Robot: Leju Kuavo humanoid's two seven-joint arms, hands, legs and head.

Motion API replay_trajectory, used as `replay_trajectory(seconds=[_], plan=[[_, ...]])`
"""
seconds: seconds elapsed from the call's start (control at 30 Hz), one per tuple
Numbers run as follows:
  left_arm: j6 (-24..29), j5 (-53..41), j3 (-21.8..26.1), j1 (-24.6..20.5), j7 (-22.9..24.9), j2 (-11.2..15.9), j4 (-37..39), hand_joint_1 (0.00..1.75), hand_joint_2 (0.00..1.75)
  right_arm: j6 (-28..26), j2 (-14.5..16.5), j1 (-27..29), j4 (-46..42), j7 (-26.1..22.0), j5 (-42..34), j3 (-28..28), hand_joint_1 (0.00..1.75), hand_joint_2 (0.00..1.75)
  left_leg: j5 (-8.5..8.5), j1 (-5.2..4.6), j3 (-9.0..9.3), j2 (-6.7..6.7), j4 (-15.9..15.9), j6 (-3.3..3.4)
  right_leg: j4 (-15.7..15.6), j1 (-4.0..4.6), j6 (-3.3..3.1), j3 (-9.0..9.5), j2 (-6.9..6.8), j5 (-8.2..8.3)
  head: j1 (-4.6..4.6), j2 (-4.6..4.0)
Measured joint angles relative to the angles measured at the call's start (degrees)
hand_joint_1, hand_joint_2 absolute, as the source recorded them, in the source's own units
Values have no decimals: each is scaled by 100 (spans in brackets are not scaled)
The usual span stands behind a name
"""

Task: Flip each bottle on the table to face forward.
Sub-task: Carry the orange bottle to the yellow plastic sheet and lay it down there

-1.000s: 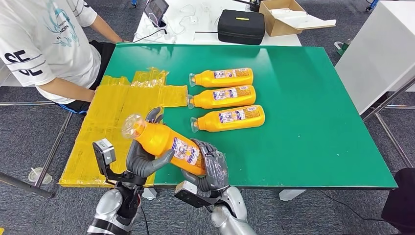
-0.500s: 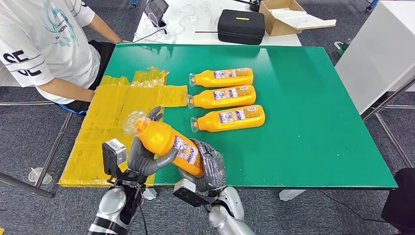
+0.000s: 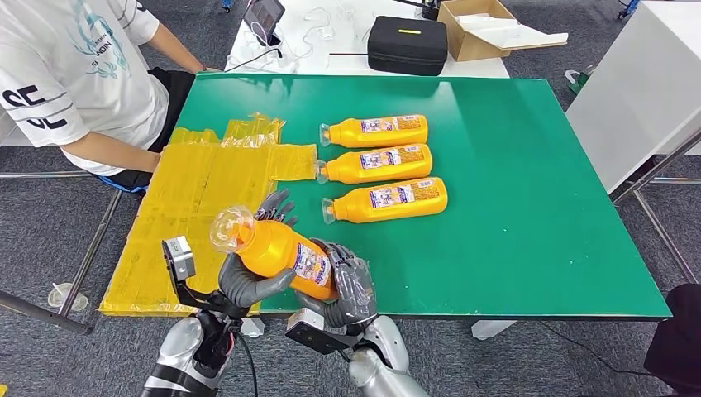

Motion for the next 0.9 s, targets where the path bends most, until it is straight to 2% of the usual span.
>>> replay_trajectory(seconds=[0.2, 0.63, 0.67, 0.7, 0.77, 0.8, 0.83, 0.9], plan=[[742, -777, -137, -32, -22, 40, 118, 0, 175, 0, 0, -15, 71, 87, 67, 45, 166, 175, 0, -1, 0, 0, 0, 0, 0, -1, 0, 0, 0, 0, 0, 1], [1012, -1048, -199, -41, -97, 45, 189, 1, 175, 0, 0, -19, 144, 133, 66, 45, 164, 175, 0, 0, 0, 0, 0, 0, 0, 0, 0, 0, 0, 0, 2, 1], [1049, -1084, -201, -40, -103, 44, 189, 18, 175, 0, 0, -19, 147, 138, 65, 45, 164, 175, 0, 0, 0, 0, 0, 0, 0, 0, 0, 0, 0, 0, 2, 1], [1072, -1104, -201, -40, -104, 44, 189, 51, 175, 0, 0, -19, 150, 142, 64, 45, 164, 175, 0, 0, 0, 0, 0, 0, 0, 0, 0, 0, 0, 0, 2, 1], [1107, -1122, -202, -37, -99, 43, 189, 137, 175, 0, 0, -19, 156, 150, 63, 45, 163, 175, 0, 0, 0, 0, 0, 0, 0, -1, 0, 0, 0, 0, 2, 1], [1103, -1109, -201, -33, -95, 43, 189, 163, 175, 0, 0, -19, 159, 152, 63, 45, 161, 175, 0, 0, 0, 0, 0, 0, 0, -1, 0, 0, 0, 0, 2, 0], [1073, -1074, -198, -28, -89, 42, 189, 174, 175, 0, 0, -20, 161, 154, 63, 45, 160, 175, 0, 0, 0, 0, 0, 0, 0, -1, 0, 0, 0, 0, 1, 0], [939, -952, -190, -14, -85, 41, 189, 175, 175, 0, 0, -20, 163, 153, 63, 45, 157, 175, 0, 0, 0, 0, 0, 0, 0, -1, 0, 0, 0, 0, 2, 1]])
